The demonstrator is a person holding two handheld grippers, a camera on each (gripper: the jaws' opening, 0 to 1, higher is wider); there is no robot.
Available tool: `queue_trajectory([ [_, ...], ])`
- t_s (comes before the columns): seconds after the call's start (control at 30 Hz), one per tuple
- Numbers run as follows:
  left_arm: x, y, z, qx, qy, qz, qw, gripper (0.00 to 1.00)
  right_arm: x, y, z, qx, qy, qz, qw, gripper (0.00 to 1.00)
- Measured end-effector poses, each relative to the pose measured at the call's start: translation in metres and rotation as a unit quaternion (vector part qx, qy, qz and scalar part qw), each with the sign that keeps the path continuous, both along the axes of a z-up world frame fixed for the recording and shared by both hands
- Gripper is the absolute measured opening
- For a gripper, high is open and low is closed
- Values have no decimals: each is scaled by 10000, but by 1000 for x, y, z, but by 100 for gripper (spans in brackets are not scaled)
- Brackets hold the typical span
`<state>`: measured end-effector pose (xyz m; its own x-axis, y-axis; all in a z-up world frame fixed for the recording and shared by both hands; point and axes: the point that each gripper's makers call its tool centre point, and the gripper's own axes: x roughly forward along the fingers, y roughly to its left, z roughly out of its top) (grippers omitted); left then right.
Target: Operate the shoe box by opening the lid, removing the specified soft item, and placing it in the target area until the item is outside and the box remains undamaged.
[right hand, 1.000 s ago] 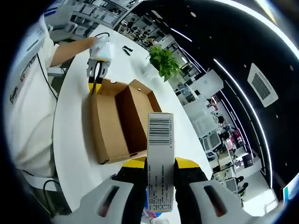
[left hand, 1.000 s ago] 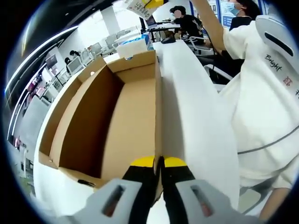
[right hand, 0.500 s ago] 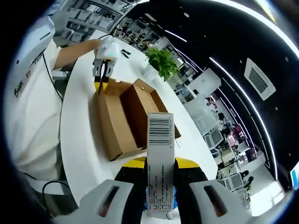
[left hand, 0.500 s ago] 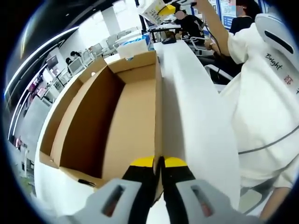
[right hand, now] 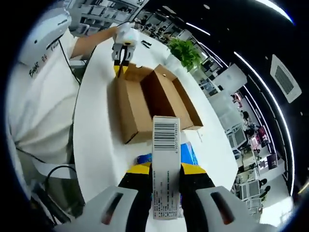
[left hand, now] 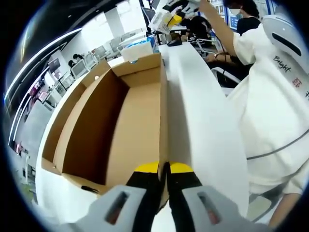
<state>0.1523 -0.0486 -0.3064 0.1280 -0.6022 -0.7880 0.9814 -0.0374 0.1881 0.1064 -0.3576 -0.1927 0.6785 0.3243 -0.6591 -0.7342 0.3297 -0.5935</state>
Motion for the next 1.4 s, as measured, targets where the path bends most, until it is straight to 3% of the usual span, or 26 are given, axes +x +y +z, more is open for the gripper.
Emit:
queue_trajectory([
  [0.1,0,0,0,-4,-17,-16,10000,4,-2,7,-13,196,346,246,9989,20],
  [0.2,-1,0,0,-1,-90,-76,9999,4,0,9,-16,387,392,382,9977,20],
  [0.4,0,0,-1,3,-53,-22,10000,4,4,1,-24,23,428,365,9984,20],
  [0.63,-1,0,-1,24,-62,0,10000,4,-2,8,-27,41,620,518,9967,20],
  [0.77,-1,0,-1,20,-60,2,10000,4,-1,2,-32,-348,639,499,9961,20],
  [0.83,-1,0,-1,15,-63,-6,10000,4,-1,-3,-42,-402,890,364,9946,20],
  [1.0,-1,0,-1,9,-59,-25,10000,4,3,-11,-61,-694,1156,472,9897,20],
  [1.33,-1,0,-1,0,-53,-3,10000,4,3,0,-68,-723,1332,622,9865,20],
  [1.4,-1,0,-1,-3,-55,3,10000,4,1,2,-69,-789,1315,826,9847,20],
])
